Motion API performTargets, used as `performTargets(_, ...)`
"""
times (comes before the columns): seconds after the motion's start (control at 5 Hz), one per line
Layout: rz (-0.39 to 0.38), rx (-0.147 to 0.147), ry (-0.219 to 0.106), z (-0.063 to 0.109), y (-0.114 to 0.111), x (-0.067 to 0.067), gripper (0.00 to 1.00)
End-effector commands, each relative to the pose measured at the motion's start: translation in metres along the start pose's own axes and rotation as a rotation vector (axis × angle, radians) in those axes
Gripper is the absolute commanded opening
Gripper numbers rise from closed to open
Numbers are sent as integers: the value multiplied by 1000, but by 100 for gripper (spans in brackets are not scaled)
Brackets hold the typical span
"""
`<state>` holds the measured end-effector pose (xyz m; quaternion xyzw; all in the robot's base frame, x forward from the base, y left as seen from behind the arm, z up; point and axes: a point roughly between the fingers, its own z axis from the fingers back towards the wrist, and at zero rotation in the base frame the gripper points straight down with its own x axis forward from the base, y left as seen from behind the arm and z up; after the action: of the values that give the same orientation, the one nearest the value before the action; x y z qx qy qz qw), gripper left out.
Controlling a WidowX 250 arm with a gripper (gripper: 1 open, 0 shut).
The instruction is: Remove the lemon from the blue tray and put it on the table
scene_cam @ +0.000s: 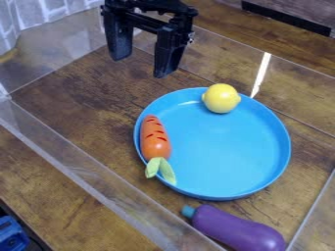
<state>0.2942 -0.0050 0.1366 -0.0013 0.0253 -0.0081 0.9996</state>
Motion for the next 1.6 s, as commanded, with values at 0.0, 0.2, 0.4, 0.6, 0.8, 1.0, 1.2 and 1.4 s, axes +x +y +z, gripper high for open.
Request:
performTargets(0.0, -16, -1, 7, -7, -2, 5, 100)
performTargets(0.2, -71, -3, -17, -15, -9, 23, 100)
performTargets(0.4, -128, -8, -49, -14, -16, 43, 100)
performTargets(0.6, -141, -10, -68, -18, -19, 54, 100)
performTargets(0.8, -150, -12, -75, -22, -20, 60, 100)
performTargets(1.0, -161, -14, -84, -27, -23, 66, 100)
performTargets(1.2, -175, -15, -104, -30, -26, 75, 100)
performTargets(1.4, -195, -16, -115, -33, -29, 83, 100)
